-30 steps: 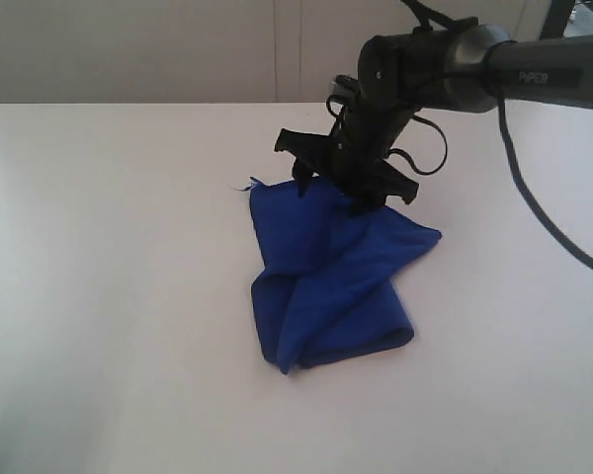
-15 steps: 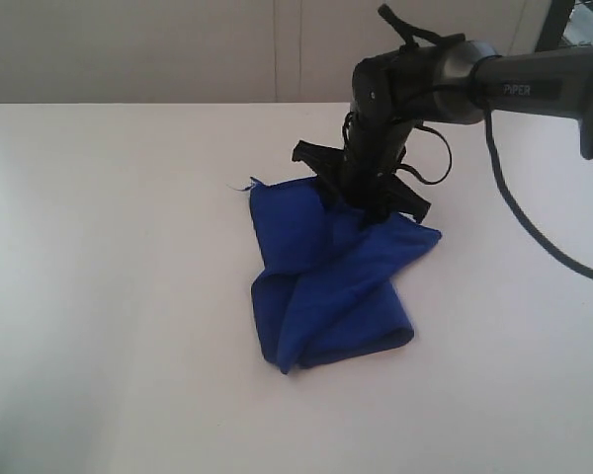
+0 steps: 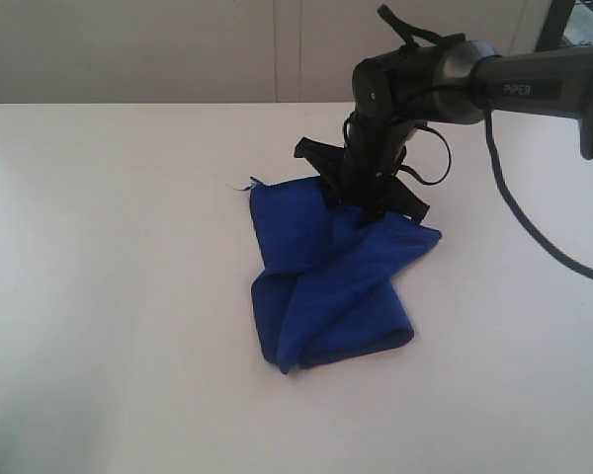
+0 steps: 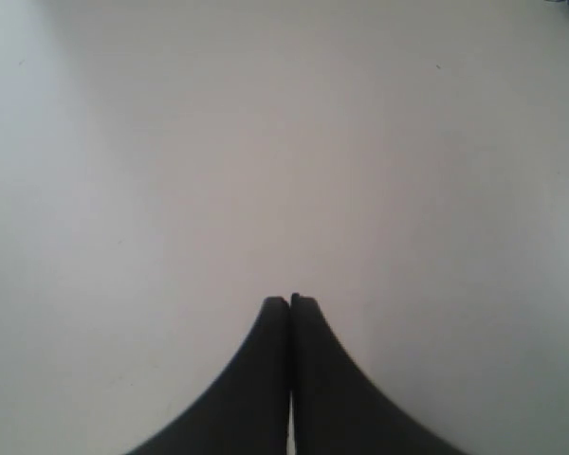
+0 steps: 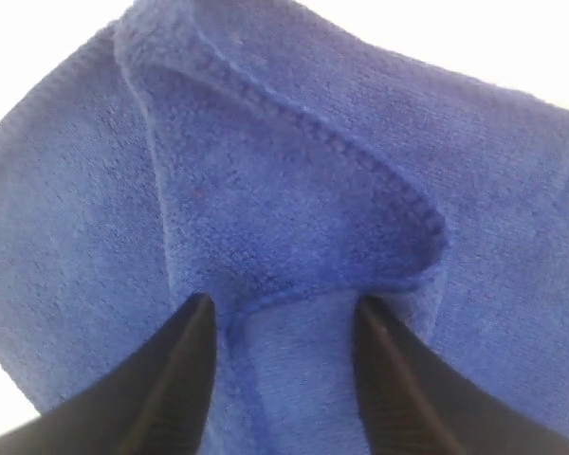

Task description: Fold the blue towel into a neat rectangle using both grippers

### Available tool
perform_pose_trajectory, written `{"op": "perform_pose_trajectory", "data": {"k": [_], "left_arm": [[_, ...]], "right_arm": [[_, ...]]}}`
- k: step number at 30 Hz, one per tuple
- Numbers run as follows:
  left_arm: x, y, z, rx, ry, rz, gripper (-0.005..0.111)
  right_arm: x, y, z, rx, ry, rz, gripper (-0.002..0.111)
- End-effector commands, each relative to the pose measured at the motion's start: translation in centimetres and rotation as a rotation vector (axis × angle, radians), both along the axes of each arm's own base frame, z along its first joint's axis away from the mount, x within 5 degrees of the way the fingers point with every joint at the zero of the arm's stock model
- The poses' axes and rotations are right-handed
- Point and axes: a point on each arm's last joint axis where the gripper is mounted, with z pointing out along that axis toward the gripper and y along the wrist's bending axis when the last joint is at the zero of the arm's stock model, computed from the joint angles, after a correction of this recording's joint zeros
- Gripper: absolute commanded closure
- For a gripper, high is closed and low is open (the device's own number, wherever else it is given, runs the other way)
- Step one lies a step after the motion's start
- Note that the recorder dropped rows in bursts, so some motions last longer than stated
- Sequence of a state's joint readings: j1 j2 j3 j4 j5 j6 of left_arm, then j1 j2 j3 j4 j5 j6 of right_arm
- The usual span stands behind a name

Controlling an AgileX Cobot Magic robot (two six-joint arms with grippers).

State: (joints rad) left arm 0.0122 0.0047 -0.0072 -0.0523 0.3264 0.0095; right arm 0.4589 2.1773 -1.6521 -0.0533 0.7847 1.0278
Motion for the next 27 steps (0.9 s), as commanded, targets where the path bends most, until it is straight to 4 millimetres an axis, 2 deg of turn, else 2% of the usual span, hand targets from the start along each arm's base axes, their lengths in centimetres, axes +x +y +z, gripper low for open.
{"op": "perform_pose_trajectory", "data": {"k": [1,5,8,12,18,27], "left_arm": [[-0.1,0.0,-0.3,-0.009,0.013,0.006,0.107],[-0.1,0.0,-0.3,-0.009,0.013,0.006,0.107],[-0.1,0.0,-0.3,-0.009,0.013,0.006,0.107],[-0.1,0.0,-0.3,-0.009,0.013,0.006,0.107],[-0.1,0.0,-0.3,-0.009,0.013,0.006,0.107],[-0.1,0.0,-0.3,-0.009,0.013,0.006,0.107]], "right_arm": [[0.2,0.0,0.9,0.03,-0.035,-0.023,0.059],[0.5,0.2,1.4,0.061,-0.088,-0.024,0.059],[0.5,0.2,0.3,0.036,-0.047,-0.024,0.059],[0.4,0.1,0.2,0.032,-0.043,-0.023,0.06],[0.4,0.1,0.2,0.029,-0.047,-0.021,0.073],[0.3,0.0,-1.3,0.005,0.005,-0.028,0.074]]}}
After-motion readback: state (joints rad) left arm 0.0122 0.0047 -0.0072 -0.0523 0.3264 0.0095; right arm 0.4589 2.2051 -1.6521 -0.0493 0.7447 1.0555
